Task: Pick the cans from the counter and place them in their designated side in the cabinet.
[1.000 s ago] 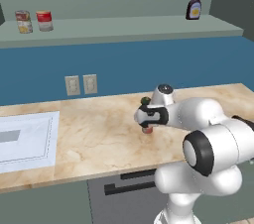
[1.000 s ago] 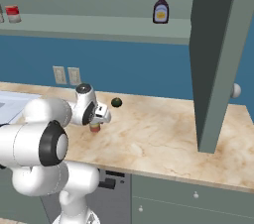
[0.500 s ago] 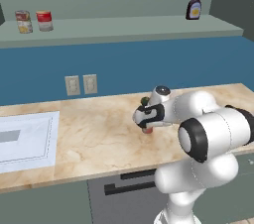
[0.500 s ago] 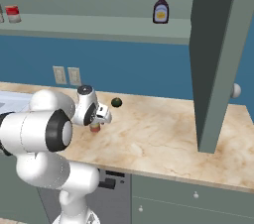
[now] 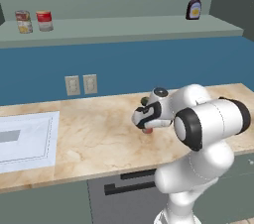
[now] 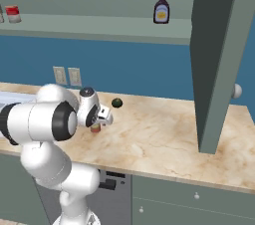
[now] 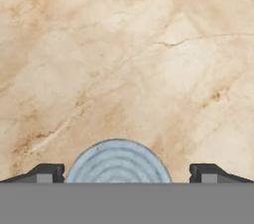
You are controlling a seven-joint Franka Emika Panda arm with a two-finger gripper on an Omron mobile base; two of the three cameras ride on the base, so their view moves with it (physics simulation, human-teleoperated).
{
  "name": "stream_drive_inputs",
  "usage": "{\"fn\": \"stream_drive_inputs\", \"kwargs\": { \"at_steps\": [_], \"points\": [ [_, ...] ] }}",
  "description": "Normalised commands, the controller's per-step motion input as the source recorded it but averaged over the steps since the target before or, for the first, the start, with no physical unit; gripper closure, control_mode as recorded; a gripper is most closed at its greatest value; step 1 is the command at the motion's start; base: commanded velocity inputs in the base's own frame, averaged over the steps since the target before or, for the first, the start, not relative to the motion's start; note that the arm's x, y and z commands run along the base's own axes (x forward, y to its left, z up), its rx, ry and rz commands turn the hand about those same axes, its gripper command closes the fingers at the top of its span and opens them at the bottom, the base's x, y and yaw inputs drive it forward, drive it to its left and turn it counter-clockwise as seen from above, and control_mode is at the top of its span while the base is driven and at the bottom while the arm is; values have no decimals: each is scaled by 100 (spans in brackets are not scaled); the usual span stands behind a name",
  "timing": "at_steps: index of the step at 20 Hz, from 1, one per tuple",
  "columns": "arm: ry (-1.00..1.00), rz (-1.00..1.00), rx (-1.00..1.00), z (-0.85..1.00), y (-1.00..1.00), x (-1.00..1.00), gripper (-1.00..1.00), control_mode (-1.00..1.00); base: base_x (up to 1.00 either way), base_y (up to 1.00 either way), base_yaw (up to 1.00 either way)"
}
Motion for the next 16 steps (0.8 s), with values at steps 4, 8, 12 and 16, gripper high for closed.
{"fn": "stream_drive_inputs", "kwargs": {
  "at_steps": [4, 8, 12, 16],
  "points": [
    [1, 0, 0, -15, 0, 14, 100, -100, 0, 0, 0],
    [3, 0, 0, -15, 0, 13, 100, -100, 0, 0, 0],
    [2, 0, 0, -3, 0, 2, 100, -100, 0, 0, 0],
    [0, 0, 0, 5, 0, 0, 100, -100, 0, 0, 0]
  ]
}}
